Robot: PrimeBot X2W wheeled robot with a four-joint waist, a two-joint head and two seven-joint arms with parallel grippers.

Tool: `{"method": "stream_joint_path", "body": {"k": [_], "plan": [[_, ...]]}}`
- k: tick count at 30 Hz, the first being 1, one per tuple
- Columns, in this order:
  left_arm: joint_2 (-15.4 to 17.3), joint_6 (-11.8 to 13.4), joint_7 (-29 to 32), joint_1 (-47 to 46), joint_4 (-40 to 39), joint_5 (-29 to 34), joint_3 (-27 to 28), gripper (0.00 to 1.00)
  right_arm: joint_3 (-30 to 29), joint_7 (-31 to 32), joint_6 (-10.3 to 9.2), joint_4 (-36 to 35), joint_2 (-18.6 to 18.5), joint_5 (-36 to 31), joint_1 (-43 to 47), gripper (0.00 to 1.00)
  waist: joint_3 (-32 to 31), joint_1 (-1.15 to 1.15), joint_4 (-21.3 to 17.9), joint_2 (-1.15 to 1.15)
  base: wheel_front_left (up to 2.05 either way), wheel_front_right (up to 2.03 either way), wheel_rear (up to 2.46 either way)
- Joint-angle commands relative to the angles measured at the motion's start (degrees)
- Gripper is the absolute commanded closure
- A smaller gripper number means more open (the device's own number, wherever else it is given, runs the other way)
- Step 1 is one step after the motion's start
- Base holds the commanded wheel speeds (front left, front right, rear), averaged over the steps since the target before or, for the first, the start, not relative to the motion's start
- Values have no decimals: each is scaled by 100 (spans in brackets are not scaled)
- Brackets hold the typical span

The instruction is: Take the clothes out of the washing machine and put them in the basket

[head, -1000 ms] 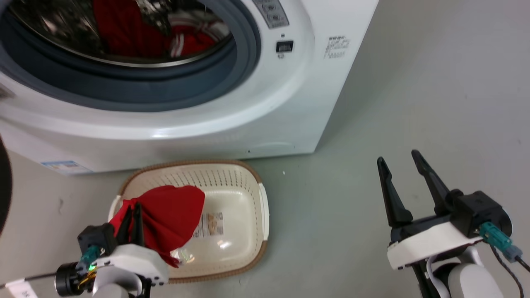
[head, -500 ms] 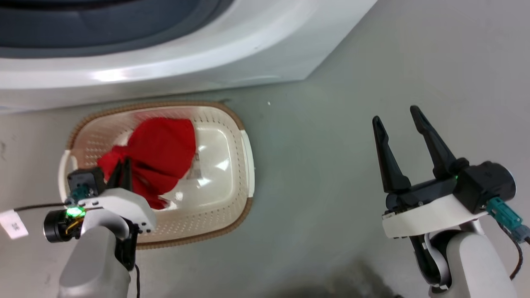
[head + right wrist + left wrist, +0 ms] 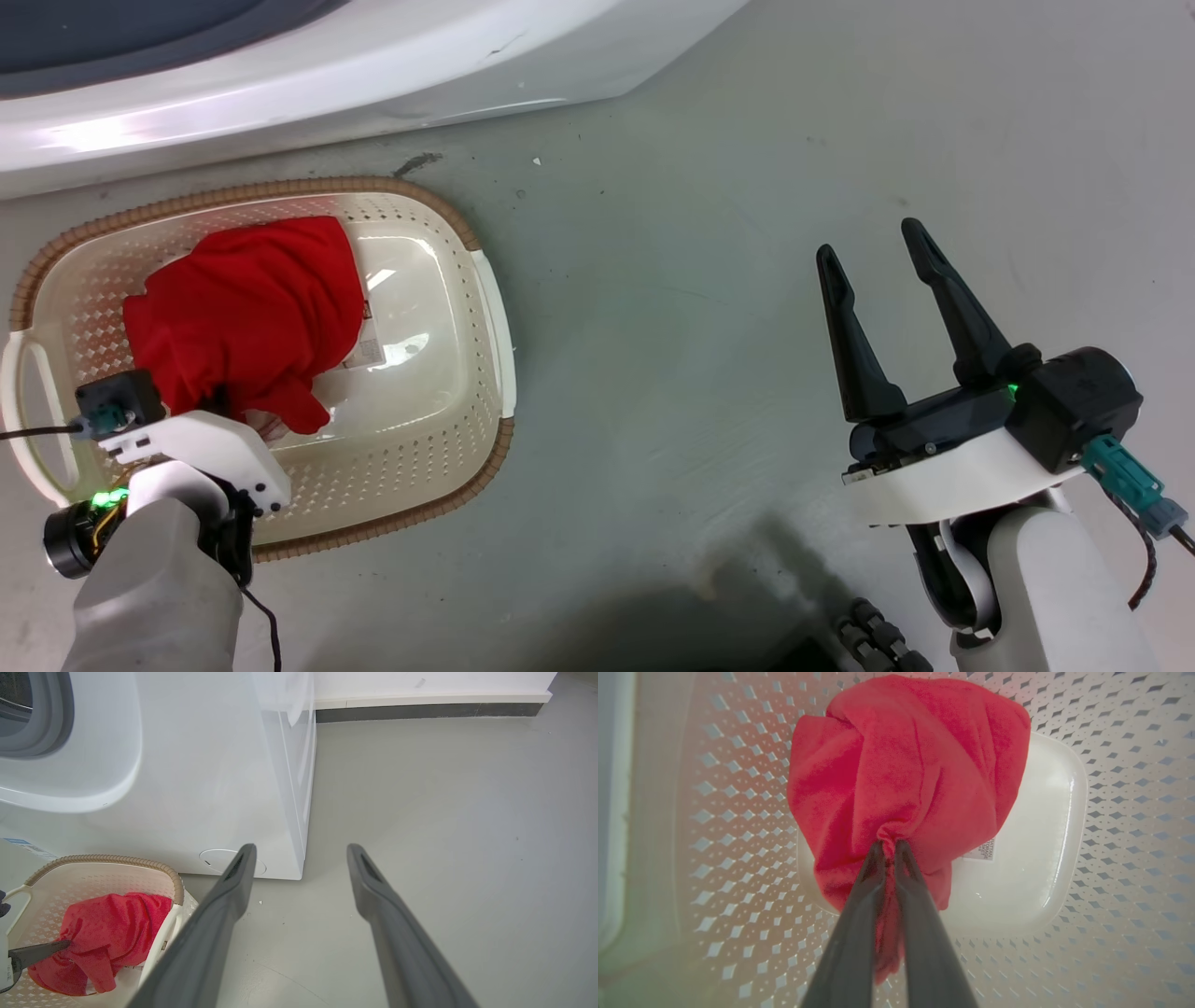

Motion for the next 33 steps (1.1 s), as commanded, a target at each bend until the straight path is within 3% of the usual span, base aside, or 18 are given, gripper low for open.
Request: {"method": "stream_joint_path", "body": {"k": [1,6,7,8,20,33], "plan": [[18,40,22,-135,72,-65,39,100,18,-39,-4,17,13,23,-103,0,37,-1,-33,0,0,0,0],[48,67,132,-208,221,-88,7,100,47,-72,-4,138,12,38,-150,0,-73,-1,-25,0,0,0,0],[25,54,132,-187,240,-71,-24,60,50,-87,-4,164,11,43,-143,0,-139,-1,-15,0,0,0,0],[-5,33,115,-160,251,-66,-47,0,43,-101,-4,192,10,39,-137,0,-210,-1,0,0,0,0,0],[-303,-54,-147,717,190,-34,-190,0,-62,-36,-4,528,11,-96,216,0,-1772,-1,287,0,0,0,0],[-745,87,-147,1954,-1604,275,6,0,-303,292,-4,326,10,-282,720,0,-2891,-1,724,0,0,0,0]]}}
